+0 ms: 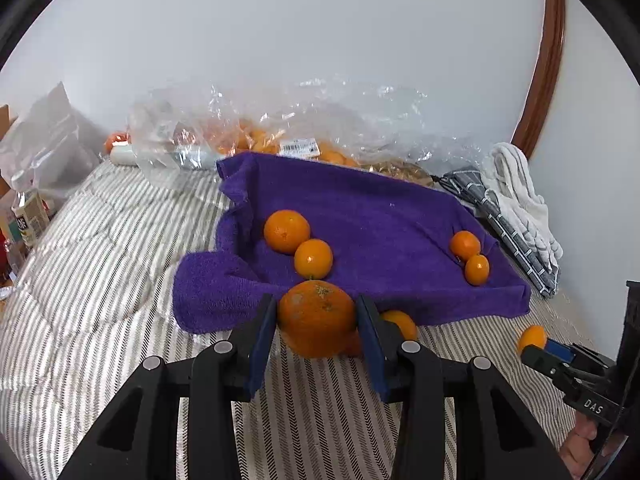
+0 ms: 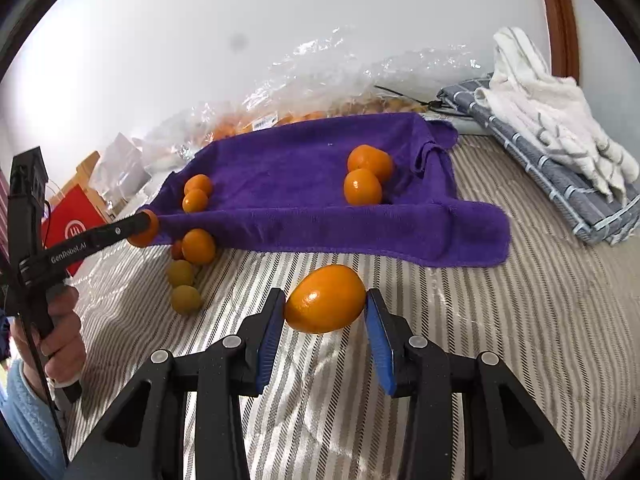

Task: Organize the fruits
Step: 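Lift both held oranges and carry them over the purple towel, then lower both oranges onto the towel and open both tools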

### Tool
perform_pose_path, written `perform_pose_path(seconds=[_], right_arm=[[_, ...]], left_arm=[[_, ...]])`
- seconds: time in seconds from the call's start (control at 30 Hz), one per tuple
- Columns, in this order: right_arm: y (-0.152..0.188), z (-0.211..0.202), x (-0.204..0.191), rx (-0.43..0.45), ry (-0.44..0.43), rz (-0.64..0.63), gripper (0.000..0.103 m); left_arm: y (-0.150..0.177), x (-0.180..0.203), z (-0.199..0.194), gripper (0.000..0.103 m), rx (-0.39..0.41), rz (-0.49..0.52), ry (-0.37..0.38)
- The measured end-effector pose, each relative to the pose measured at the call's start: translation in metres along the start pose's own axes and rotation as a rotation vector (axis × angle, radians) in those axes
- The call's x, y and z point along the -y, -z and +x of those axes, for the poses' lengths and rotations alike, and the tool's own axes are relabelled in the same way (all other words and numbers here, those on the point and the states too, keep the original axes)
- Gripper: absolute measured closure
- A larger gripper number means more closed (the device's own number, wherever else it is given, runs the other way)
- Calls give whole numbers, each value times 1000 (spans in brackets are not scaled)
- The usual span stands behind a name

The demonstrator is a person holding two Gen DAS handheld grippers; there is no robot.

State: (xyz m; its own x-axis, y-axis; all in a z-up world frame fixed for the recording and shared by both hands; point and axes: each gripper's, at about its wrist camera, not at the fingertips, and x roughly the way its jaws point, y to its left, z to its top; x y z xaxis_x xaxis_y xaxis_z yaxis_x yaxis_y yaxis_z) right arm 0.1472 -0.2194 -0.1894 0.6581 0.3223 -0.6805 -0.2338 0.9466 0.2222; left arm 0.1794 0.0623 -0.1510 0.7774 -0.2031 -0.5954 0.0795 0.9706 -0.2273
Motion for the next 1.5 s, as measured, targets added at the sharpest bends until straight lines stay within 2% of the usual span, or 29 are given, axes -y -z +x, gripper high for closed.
perform_pose_path(seconds=[0.17,0.43,0.53,0.63,0.77,0.9,1.1,1.2,1.3,1.5], right_arm=[[-11,-21,-6,20,43,-24,62],[-52,-45,-8,116,60,-46,62],[-68,-46,-10,145,51,-54,62],[-83,-43,-12,173,29,-56,62],[-104,-28,-16,190,12,-59,62],[-114,-2,-20,168,-9,-65,62],[-102,45,-17,103,-38,-35,62],[-98,68,-15,25,-31,-25,62],[-94,72,-16,17,-18,-27,62],[-91,82,-21,-13,-43,-40,62]], left_arm=[[-2,-1,-7,64,38,6,-13],[-10,-6,-18,64,29,-27,-16],[-22,-7,-33,64,41,-44,-5],[-38,-4,-46,64,67,-24,-25],[-60,-2,-43,64,84,-9,-55],[-73,-5,-19,64,87,-41,-62],[-66,-12,19,64,76,-51,-97],[-58,-18,34,64,37,-55,-93],[-56,-20,43,64,-23,-73,-66],[-49,-12,49,64,-31,-37,-97]])
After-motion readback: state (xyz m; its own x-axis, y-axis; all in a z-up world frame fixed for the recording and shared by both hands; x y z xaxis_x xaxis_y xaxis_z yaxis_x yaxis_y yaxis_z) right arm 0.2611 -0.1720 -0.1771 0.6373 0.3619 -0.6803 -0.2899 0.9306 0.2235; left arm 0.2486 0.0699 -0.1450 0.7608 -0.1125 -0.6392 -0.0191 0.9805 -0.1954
